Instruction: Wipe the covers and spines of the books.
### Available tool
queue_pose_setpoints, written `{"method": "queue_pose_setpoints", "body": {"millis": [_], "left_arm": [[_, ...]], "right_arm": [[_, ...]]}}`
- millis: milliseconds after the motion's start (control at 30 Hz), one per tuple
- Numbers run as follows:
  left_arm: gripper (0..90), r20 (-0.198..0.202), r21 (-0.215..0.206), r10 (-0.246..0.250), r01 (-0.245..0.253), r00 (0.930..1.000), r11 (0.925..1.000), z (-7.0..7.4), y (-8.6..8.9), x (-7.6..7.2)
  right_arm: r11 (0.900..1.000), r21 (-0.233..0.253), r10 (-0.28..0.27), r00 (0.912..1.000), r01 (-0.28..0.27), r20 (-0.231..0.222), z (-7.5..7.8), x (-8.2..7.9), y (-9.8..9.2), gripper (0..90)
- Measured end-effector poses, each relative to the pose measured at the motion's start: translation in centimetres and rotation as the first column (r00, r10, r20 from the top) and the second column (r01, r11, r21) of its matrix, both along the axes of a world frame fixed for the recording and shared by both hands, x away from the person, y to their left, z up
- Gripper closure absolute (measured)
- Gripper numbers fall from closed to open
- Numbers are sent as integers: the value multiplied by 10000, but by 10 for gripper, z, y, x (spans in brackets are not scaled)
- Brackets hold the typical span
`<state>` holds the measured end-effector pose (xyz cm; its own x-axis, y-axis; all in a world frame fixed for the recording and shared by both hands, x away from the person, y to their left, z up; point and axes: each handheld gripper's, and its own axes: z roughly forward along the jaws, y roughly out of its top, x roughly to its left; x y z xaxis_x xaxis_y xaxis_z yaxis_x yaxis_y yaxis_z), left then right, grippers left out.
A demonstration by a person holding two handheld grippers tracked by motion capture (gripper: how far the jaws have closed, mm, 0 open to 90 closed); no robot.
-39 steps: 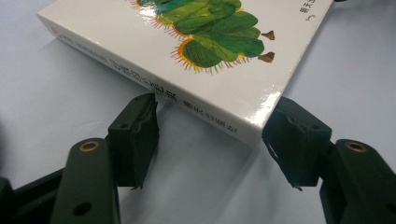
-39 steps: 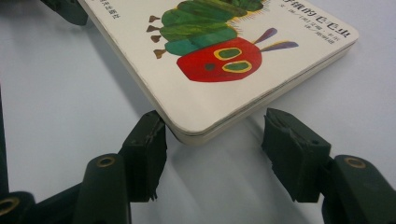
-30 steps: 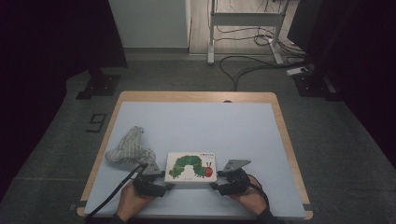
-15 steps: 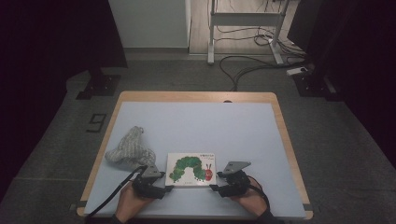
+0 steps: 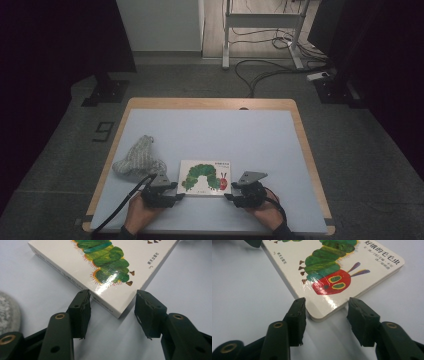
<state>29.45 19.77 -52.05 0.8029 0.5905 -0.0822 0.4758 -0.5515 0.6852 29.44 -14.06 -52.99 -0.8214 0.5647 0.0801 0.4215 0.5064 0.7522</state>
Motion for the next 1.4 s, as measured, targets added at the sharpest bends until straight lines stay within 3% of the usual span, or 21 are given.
{"method": "queue_pose_setpoints", "body": {"millis": [433,833,1167,1233,1400], "left_arm": [[492,307,206,186,-192,9994,9996,3,-9,25],[497,358,67,501,-504,9981,9987,2,-14,49],[500,257,-64,617,-615,9978,9981,0,-13,58],[464,179,56,727,-728,9972,9973,-1,-13,58],[274,29,218,917,-918,9958,9955,0,-12,56]], "right_arm": [[9982,-3,-607,9981,607,142,0,20,-1,504],[9942,-90,-1070,9941,1072,176,0,46,-4,498],[9930,-162,-1166,9932,1167,51,1,57,-2,492],[9928,-177,-1184,9929,1185,63,2,57,-2,490],[9927,-235,-1183,9930,1184,37,2,56,-1,450]]}}
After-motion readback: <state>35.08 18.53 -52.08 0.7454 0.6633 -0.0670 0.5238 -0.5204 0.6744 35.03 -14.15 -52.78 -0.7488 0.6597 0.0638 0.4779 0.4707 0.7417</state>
